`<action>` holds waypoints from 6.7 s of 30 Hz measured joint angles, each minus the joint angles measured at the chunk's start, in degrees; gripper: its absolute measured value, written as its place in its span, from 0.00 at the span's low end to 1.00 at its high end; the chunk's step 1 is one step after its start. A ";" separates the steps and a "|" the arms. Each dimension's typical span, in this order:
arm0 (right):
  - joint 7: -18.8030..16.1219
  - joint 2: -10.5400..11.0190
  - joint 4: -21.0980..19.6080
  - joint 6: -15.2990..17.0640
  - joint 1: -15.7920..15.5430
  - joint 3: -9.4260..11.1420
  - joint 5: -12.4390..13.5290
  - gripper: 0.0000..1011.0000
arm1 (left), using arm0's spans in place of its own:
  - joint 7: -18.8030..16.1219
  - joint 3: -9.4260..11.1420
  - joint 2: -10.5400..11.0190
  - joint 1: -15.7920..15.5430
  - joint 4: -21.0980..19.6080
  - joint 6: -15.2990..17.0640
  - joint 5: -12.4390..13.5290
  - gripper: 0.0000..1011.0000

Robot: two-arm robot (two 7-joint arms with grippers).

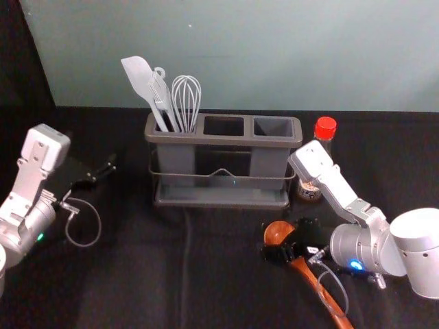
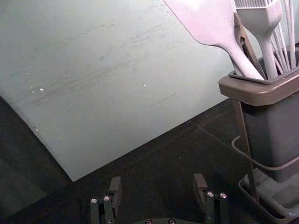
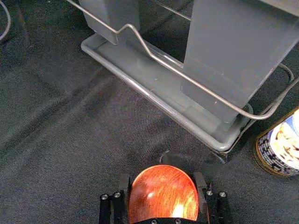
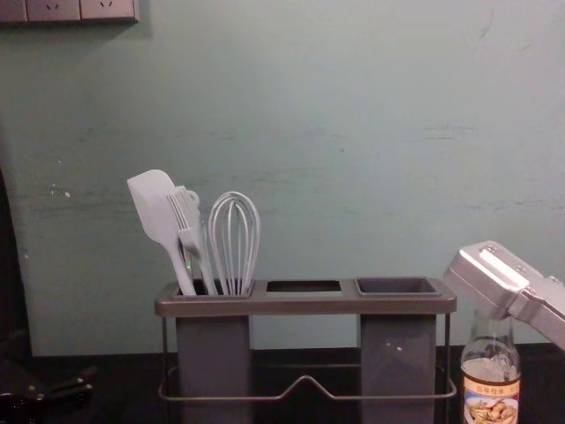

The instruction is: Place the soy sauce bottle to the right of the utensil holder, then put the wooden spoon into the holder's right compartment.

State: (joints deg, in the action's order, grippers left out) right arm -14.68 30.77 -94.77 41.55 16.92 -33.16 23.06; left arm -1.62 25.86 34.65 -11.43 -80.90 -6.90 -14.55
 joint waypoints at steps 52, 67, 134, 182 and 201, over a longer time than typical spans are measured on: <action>-1.72 1.18 -20.23 -29.94 -9.23 12.80 -7.37 0.82 | 0.00 0.00 0.00 0.00 0.00 0.00 0.00 0.99; -5.56 -4.14 -14.69 -27.82 -0.14 15.54 -1.76 0.82 | 0.00 0.00 0.00 0.00 0.00 0.00 0.00 0.99; -8.82 -11.08 12.74 -28.35 16.92 8.25 -1.34 0.83 | 0.00 0.00 0.00 0.00 0.00 0.00 0.00 0.99; -7.20 -7.12 5.92 -27.09 7.80 9.29 0.19 0.82 | 0.00 0.00 0.00 0.00 0.00 0.00 0.00 0.99; -7.33 -7.13 6.01 -27.00 7.84 9.23 0.12 0.99 | 0.00 0.00 0.00 0.00 0.00 0.00 0.00 0.99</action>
State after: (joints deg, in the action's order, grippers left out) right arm -22.01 23.64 -88.76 14.56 24.77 -23.93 23.18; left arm -1.62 25.86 34.65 -11.43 -80.90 -6.90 -14.55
